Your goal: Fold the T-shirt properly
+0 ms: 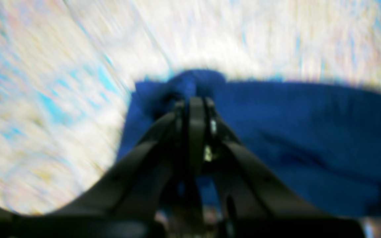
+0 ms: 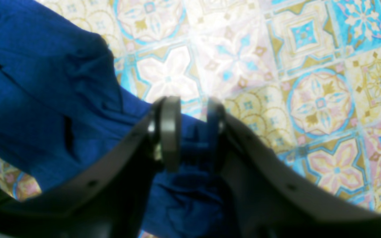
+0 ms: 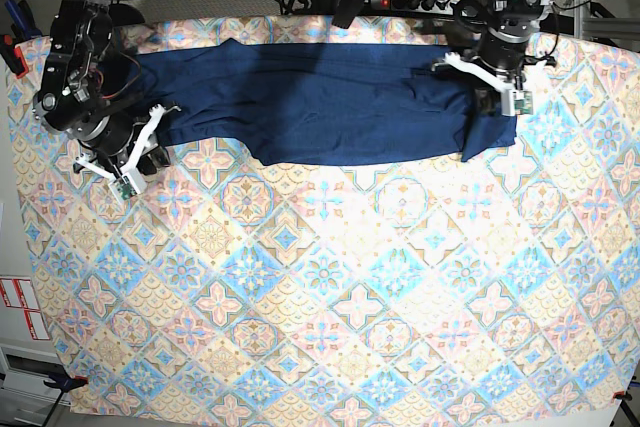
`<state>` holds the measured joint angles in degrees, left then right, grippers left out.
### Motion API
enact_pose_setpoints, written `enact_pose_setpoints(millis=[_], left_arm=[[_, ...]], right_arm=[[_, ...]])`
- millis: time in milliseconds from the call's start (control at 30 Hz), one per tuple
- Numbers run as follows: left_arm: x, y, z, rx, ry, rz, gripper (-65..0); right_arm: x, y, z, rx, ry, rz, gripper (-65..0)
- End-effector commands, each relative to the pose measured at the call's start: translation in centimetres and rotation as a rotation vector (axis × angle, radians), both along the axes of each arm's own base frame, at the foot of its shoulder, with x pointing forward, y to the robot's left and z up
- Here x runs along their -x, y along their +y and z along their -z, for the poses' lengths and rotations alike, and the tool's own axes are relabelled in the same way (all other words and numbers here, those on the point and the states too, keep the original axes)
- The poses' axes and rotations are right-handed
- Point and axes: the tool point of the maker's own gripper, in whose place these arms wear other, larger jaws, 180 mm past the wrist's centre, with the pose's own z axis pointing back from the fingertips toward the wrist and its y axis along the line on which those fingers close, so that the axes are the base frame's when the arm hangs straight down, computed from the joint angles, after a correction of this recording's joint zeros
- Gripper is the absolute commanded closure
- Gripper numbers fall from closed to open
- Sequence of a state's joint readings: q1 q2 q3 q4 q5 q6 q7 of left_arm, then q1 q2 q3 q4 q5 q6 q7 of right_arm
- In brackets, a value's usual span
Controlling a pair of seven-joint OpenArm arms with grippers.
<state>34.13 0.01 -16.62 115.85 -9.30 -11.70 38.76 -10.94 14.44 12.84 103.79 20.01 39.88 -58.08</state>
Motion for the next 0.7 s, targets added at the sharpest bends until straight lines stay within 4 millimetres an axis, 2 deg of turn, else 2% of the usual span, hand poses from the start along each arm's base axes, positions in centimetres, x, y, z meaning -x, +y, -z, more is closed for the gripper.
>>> enact_pose_setpoints(millis=[0,100,200,300,467,533,600,667], left_arm=[[-1.0,0.3,-1.0,-0.005,-0.038,-0.008,-1.2],[-0.5,0.1,-0.1,0.006,0.031,-0.008,-10.4],[-0.7,0.1,-0.1,0.006,0.031,-0.007,-20.9],[-0.7,0.2,-0.1,0.007,0.033,-0.009,-27.3],[-0.6,0.1,-0.1,0.007,0.034,-0.009,-32.0],[-0.8,0.1,-0.2,0.007,0.031,-0.009,-32.4],[-0.8,0.0,-0.1,0.008,0.031,-0.007,-32.3],[-0.8,0.0,-0.1,0.011,0.031,-0.006,-32.2]], right_arm=[[-0.8,0.0,-1.2,-0.007,-0.046,-0.008,-13.5],[-0.8,-0.2,-1.2,-0.002,-0.045,-0.009,-13.5],[-0.8,-0.7,-1.1,0.013,-0.044,0.002,-13.6],[-0.4,-2.4,-0.2,0.117,-0.006,0.007,-13.8],[1.1,-5.7,3.1,0.264,0.116,0.043,-13.9],[1.1,-5.5,4.0,0.297,0.143,0.014,-13.9],[1.1,-5.6,3.9,0.359,0.151,-0.060,-13.9],[0.9,-4.7,3.5,0.415,0.143,-0.159,-13.9]])
